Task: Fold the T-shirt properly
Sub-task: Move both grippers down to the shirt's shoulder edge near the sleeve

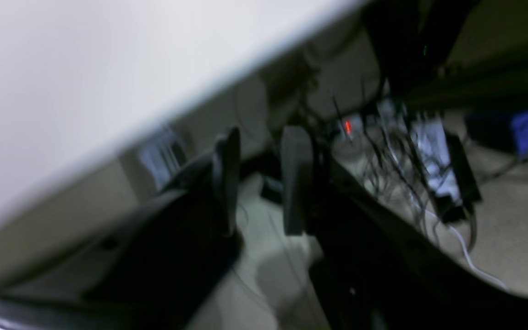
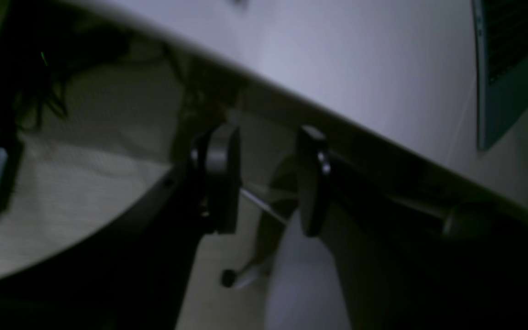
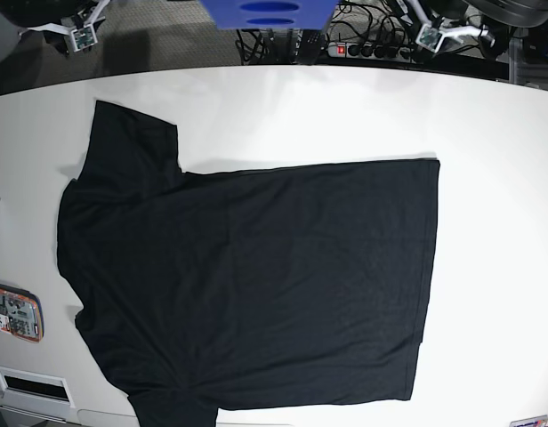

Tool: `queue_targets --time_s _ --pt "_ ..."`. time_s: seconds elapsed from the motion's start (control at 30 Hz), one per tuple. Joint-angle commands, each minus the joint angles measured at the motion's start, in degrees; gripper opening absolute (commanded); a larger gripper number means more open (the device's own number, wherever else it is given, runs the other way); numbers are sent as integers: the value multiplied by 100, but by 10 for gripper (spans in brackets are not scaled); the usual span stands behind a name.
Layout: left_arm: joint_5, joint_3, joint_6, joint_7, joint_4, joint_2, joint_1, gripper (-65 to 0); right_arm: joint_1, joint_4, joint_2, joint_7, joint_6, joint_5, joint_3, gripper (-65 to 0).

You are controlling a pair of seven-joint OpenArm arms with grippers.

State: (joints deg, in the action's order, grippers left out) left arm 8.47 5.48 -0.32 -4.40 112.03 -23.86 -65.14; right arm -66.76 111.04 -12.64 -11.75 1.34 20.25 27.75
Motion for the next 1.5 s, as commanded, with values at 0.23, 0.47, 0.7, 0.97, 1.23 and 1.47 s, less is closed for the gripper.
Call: queue_targets --time_s 0.23,0.47,0.7,0.97,1.23,1.47 --pt "1575 20 27 58 503 43 479 -486 527 153 -59 72 -121 1258 -458 -356" --pt "2252 20 27 -118 503 52 1130 -486 931 153 -76 -772 371 2278 -1162 -241" --pt "2911 -7 1 -847 503 16 1701 -353 1406 153 -85 -1089 459 2331 -1636 -244" --pt "3905 -24 -360 -874 397 25 2238 -257 1889 135 -85 -1098 477 2340 -1742 -245" --pt "4098 -420 -439 -874 46 8 2510 -257 2514 100 -85 -2047 477 2313 -2665 -245" --pt "4098 -605 -439 -874 -192 8 2651 -257 3129 -23 -560 -2601 477 2305 -3131 -245"
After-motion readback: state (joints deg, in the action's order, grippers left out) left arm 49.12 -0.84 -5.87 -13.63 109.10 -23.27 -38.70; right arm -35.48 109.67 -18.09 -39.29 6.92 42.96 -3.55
